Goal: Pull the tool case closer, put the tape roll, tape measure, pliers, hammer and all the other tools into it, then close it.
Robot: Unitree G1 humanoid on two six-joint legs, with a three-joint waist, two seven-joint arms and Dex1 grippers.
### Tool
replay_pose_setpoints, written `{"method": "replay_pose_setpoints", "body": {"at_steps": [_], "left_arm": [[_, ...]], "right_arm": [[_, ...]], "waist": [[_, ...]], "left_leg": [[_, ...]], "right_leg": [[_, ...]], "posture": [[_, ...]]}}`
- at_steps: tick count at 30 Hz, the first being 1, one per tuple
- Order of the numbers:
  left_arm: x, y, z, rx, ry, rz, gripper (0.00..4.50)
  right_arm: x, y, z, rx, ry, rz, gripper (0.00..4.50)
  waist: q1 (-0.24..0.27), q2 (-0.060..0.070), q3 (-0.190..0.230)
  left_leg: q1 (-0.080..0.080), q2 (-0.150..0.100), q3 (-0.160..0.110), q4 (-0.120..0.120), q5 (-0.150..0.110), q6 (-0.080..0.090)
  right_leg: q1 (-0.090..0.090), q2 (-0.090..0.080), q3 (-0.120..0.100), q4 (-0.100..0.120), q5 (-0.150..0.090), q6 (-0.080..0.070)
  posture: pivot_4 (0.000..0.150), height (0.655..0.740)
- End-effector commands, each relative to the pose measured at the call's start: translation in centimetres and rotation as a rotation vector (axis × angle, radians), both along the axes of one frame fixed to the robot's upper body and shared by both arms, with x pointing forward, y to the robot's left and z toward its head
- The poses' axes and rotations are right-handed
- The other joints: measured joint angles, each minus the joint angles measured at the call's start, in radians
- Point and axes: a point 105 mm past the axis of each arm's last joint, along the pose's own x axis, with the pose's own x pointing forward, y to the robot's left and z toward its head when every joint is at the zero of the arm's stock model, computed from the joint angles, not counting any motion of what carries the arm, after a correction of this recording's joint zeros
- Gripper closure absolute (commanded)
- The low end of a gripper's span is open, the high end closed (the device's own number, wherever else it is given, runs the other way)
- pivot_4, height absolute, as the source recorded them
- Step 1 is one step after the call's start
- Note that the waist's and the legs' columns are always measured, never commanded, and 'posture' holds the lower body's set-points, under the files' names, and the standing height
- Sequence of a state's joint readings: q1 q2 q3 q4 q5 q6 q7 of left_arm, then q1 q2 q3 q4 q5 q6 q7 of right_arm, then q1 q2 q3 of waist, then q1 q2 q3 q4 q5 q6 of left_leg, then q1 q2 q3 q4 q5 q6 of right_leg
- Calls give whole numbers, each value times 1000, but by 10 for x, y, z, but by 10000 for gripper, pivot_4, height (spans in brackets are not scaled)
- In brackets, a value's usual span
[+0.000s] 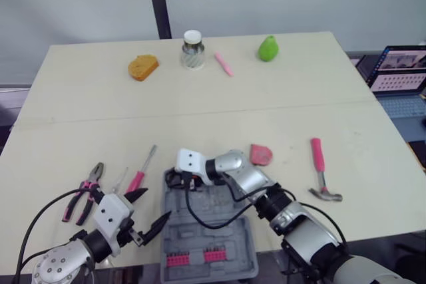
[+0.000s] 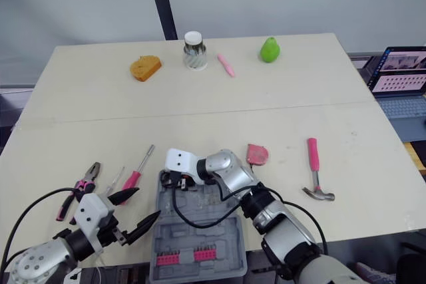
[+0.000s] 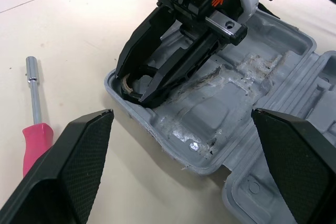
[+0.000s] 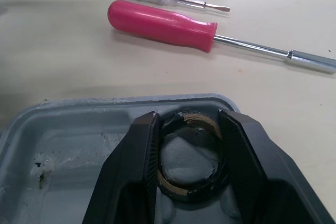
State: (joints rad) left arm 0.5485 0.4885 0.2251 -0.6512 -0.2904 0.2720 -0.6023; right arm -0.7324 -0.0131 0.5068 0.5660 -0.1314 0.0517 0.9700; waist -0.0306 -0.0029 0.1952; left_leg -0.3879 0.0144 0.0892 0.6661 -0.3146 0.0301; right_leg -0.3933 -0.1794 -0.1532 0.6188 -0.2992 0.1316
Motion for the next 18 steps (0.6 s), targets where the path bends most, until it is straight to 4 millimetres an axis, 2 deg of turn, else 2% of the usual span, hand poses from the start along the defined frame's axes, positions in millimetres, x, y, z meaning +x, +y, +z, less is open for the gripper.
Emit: {"method": "replay_pose_setpoints", "body": {"at_steps": [1,12,18], "left_arm": [[1,0,3,4,-16,-1,0],[3,0,4,3,-23,0,0],[3,0,5,-5,-25,3,0]], "right_arm": [[1,-3,-14,-71,-3,-12,26169],[3,-5,-19,-115,-15,-17,26169],[-4,1,7,44,39,25,26169]], "waist": [[0,0,0],[0,-1,0],[1,-1,0]], "left_leg": [[0,0,0,0,0,0],[2,0,1,0,0,0],[2,1,1,0,0,0]], "right_leg": [[0,0,0,0,0,0],[0,0,1,2,-1,-1],[0,0,1,1,-1,-1]], "posture": [[1500,7400],[1500,7400],[1500,7400]]}}
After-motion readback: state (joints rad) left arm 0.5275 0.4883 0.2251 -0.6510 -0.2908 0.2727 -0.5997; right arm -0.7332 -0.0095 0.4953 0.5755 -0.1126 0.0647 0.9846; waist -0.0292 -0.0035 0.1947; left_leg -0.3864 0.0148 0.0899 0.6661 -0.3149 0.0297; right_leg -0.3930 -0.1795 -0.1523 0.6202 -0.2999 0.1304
